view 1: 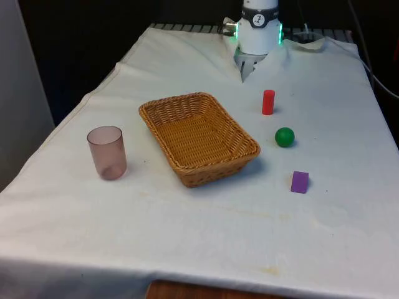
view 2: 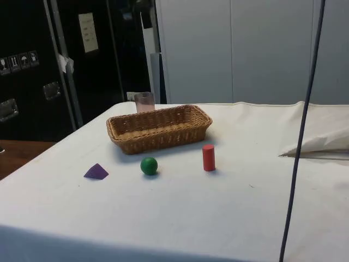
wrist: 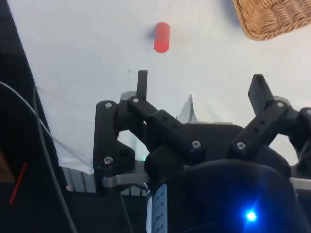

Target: Pick up the triangular block and place it into the basket.

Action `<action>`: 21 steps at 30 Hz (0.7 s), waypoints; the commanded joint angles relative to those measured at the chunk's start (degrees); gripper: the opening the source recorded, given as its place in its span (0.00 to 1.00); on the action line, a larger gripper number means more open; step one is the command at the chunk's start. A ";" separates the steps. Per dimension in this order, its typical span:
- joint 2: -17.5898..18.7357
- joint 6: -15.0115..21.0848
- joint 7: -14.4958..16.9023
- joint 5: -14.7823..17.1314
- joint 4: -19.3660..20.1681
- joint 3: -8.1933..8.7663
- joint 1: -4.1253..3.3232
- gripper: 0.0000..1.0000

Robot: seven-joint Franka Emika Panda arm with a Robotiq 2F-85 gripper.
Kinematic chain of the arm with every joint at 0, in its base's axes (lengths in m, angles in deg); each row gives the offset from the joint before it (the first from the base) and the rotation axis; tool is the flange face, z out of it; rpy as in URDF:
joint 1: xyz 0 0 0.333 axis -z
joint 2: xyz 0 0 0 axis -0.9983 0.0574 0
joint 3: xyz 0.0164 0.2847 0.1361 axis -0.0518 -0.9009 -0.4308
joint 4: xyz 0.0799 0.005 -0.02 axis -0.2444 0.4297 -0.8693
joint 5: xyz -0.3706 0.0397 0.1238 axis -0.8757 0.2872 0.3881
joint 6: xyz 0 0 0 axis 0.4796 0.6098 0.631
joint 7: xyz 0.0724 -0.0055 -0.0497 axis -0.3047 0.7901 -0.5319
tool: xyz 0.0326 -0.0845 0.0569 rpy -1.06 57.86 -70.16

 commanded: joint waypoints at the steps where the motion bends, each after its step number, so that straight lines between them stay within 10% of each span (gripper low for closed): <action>1: 0.34 0.00 -0.29 0.00 -0.34 -0.23 0.00 1.00; 21: 3.90 3.90 -7.45 -1.20 -3.38 -4.64 -0.46 1.00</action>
